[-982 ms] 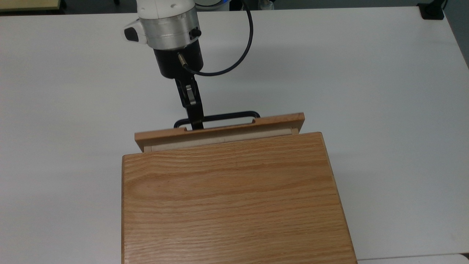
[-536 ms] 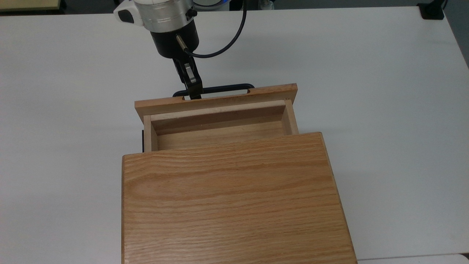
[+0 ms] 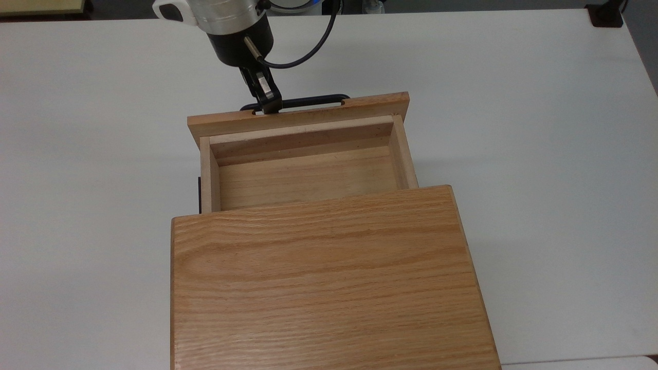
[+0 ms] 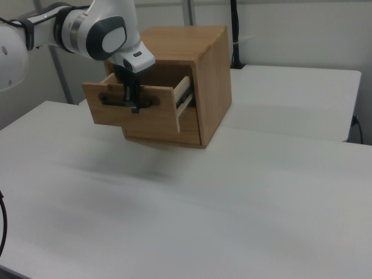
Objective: Open the drawer by sliding it
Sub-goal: 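Pull the gripped handle outward, sliding the drawer out of the cabinet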
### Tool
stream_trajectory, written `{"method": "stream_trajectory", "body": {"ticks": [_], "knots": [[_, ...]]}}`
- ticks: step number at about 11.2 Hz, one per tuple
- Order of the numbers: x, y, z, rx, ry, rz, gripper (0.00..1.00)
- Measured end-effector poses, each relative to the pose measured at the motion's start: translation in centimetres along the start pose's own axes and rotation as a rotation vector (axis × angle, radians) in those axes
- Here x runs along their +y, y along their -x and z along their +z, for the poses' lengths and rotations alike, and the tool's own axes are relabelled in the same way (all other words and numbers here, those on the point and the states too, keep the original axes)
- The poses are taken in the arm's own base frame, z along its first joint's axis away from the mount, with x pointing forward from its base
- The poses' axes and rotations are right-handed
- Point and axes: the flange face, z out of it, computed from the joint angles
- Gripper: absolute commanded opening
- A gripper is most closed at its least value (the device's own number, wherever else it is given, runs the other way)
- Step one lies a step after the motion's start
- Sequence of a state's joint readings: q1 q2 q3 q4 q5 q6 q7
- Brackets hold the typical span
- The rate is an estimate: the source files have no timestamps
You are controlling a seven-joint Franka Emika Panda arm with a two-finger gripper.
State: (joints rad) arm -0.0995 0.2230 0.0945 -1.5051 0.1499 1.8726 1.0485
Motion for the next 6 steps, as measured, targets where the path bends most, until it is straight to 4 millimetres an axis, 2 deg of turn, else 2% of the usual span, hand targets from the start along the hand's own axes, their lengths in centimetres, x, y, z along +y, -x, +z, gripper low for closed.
{"method": "stream_trajectory", "body": {"ticks": [6], "knots": [[1.4, 0.6, -0.2, -0.010, 0.027, -0.015, 0.16]]}}
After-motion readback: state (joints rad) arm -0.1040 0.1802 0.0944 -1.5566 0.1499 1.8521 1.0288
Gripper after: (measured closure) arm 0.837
